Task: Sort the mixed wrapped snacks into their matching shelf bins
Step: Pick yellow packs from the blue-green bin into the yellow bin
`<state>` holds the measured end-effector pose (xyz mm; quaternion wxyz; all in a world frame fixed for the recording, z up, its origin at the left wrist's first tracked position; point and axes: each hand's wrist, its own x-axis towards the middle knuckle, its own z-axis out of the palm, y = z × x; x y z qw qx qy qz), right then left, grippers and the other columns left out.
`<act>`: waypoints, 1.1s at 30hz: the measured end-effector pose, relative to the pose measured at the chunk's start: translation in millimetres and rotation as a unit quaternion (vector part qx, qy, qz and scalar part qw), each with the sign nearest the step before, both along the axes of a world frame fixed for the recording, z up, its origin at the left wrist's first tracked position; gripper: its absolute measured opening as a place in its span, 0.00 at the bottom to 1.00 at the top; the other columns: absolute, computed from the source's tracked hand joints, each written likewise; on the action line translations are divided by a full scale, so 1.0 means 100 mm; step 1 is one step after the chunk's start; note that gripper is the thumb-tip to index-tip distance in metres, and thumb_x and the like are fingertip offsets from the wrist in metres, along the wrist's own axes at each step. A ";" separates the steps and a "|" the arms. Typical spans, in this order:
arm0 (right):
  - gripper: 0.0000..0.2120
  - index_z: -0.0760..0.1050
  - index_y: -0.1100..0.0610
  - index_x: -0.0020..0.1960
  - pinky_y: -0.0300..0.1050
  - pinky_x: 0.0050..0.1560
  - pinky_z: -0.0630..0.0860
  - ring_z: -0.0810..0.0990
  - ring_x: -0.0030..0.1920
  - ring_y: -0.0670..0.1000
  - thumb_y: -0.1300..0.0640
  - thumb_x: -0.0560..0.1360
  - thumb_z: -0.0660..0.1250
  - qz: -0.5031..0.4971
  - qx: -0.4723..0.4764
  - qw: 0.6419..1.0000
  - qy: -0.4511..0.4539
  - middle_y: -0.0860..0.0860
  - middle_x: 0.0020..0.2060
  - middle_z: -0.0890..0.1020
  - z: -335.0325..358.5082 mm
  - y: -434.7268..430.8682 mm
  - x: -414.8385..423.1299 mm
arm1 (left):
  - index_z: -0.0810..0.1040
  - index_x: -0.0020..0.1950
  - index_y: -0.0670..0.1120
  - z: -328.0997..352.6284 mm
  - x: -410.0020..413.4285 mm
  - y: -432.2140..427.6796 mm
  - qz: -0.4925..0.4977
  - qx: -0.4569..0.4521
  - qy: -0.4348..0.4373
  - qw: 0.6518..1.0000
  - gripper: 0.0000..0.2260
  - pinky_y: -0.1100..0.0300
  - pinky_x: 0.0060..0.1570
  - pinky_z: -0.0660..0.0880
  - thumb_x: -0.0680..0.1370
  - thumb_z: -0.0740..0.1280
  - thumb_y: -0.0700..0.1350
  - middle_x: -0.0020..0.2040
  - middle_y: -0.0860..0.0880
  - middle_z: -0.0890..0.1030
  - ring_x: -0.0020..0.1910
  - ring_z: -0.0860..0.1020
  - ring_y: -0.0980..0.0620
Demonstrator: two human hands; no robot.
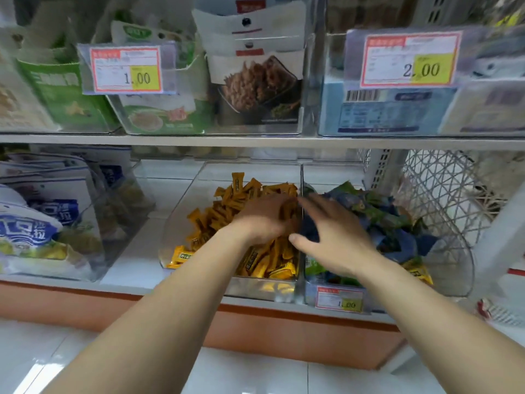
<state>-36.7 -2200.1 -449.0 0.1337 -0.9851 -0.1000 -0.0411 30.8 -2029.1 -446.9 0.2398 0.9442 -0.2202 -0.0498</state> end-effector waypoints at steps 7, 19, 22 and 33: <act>0.40 0.48 0.37 0.78 0.56 0.72 0.60 0.58 0.76 0.52 0.24 0.69 0.46 0.015 0.005 1.000 -0.003 0.43 0.76 0.61 -0.13 -0.10 0.09 | 0.71 0.65 0.62 -0.20 0.23 0.28 -0.050 0.195 -0.067 0.977 0.28 0.50 0.61 0.72 0.69 0.57 0.71 0.76 0.57 0.60 0.72 0.67 0.46; 0.39 0.47 0.37 0.77 0.55 0.72 0.56 0.57 0.75 0.51 0.25 0.70 0.47 0.013 0.022 1.000 -0.015 0.44 0.76 0.62 -0.18 -0.07 0.09 | 0.78 0.43 0.57 0.21 0.41 0.75 0.043 0.275 -0.077 0.957 0.14 0.50 0.49 0.77 0.75 0.64 0.66 0.47 0.51 0.77 0.50 0.78 0.46; 0.39 0.47 0.38 0.77 0.55 0.72 0.57 0.57 0.74 0.52 0.25 0.70 0.47 0.014 0.020 0.999 -0.024 0.45 0.75 0.63 -0.18 -0.07 0.08 | 0.76 0.63 0.58 0.19 0.49 0.42 0.022 0.185 -0.127 0.974 0.16 0.48 0.56 0.76 0.76 0.66 0.59 0.61 0.50 0.76 0.60 0.76 0.45; 0.40 0.45 0.37 0.78 0.54 0.73 0.55 0.56 0.74 0.49 0.25 0.69 0.47 0.017 0.028 0.999 -0.006 0.43 0.76 0.61 -0.17 -0.10 0.08 | 0.63 0.75 0.61 -0.28 0.44 0.41 -0.034 0.270 -0.094 0.958 0.32 0.44 0.61 0.71 0.73 0.63 0.70 0.78 0.54 0.59 0.73 0.66 0.43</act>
